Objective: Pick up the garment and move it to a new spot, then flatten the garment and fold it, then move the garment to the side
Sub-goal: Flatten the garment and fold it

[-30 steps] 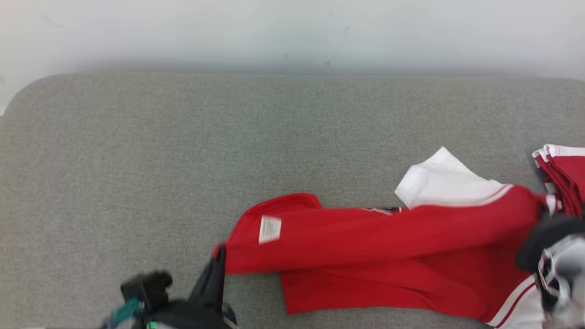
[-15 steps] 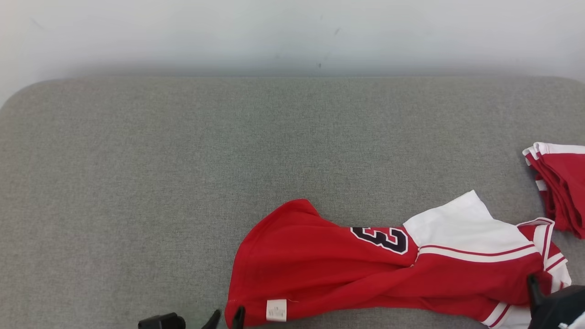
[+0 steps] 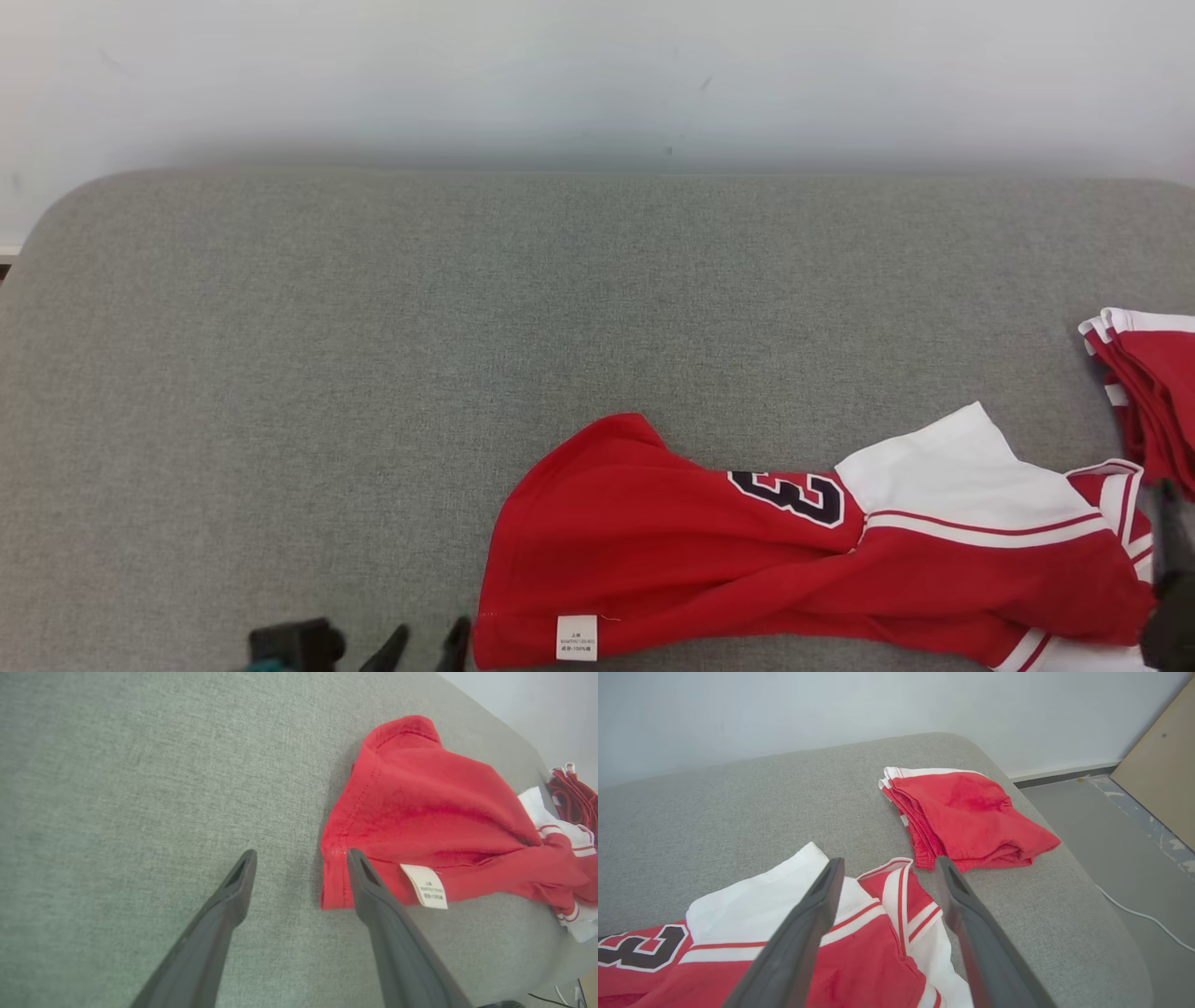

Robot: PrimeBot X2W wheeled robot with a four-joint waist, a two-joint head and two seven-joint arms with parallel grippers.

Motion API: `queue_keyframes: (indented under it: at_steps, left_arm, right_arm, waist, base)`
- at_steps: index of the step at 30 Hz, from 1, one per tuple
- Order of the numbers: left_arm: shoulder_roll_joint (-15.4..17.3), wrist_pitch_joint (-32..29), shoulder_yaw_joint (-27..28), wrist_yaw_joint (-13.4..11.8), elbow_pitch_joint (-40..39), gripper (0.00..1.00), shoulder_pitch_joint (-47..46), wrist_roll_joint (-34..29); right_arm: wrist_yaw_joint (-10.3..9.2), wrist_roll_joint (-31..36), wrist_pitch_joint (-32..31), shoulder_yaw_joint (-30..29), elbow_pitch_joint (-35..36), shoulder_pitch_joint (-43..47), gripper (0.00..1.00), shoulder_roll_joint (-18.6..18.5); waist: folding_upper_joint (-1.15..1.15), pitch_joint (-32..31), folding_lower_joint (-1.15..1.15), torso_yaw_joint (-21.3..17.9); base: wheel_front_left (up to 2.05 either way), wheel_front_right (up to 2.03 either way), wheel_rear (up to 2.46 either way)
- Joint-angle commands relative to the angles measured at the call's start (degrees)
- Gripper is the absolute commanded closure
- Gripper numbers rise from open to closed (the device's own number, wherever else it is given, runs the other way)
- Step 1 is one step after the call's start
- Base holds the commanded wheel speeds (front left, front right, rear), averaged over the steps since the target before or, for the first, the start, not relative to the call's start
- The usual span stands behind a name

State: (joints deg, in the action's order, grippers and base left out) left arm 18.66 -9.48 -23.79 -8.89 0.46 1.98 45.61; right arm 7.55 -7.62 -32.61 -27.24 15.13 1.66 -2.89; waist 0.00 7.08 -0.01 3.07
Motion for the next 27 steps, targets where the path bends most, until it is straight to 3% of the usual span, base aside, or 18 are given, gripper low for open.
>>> queue_keyframes:
  at_steps: [1, 4, 13, 17, 18, 20, 24, 27]
  left_arm:
    - [0.0, -0.5, -0.7, 0.5, 0.2, 0.0, -1.6, -0.7]
    - [0.3, -4.6, -4.2, 1.9, 3.7, 0.0, -6.6, -2.9]
    - [-0.3, -14.5, -7.3, 0.4, 9.9, 0.0, -13.4, -2.9]
    - [-0.2, -15.3, -7.8, 0.5, 10.1, 0.22, -14.0, -2.9]
    - [-0.3, -15.2, -7.9, 0.5, 10.2, 0.36, -13.9, -3.0]
    - [-0.6, -15.2, -8.3, 0.5, 10.3, 0.55, -14.0, -3.2]
    - [-1.4, -15.6, -9.2, 1.0, 10.5, 0.58, -14.4, -3.2]
    - [-1.8, -15.6, -9.9, 1.2, 10.6, 0.52, -14.6, -3.3]
  right_arm:
    - [-0.15, 1.0, 0.9, 0.7, 0.0, -0.4, 0.0, 0.0]
    - [-0.15, 1.5, 2.0, 5.0, -2.2, -1.8, 0.0, 0.0]
    - [-0.15, 2.5, 2.6, 9.7, -5.2, -3.8, 0.0, 0.0]
    - [-0.15, 2.9, 2.8, 9.9, -5.8, -3.9, 0.0, 0.0]
    - [-0.15, 3.0, 2.8, 10.0, -5.9, -3.9, 0.0, 0.0]
    - [-0.15, 2.9, 2.6, 10.4, -5.9, -4.0, 0.0, 0.0]
    - [-0.15, 3.0, 2.2, 11.2, -6.1, -4.3, 0.0, 0.0]
    - [-0.15, 3.1, 2.0, 11.4, -6.1, -4.6, 0.0, 0.0]
  waist:
    - [0.0, 0.0, 0.01, 0.0]
    - [0.0, 0.2, 0.01, 0.2]
    - [0.0, 0.4, 0.01, -0.1]
    - [0.0, 0.6, 0.01, -0.3]
    - [0.0, 0.6, 0.01, -0.4]
    - [0.0, 0.8, 0.01, -0.5]
    - [0.0, 1.0, 0.01, -0.3]
    - [0.0, 1.2, 0.01, -0.1]
  base:
    - [0.0, 0.0, 0.0]
    - [0.0, 0.0, 0.0]
    - [0.0, 0.0, 0.0]
    - [0.0, 0.0, 0.0]
    - [0.0, 0.0, 0.0]
    - [0.0, 0.0, 0.0]
    - [0.0, 0.0, 0.0]
    - [0.0, 0.0, 0.0]
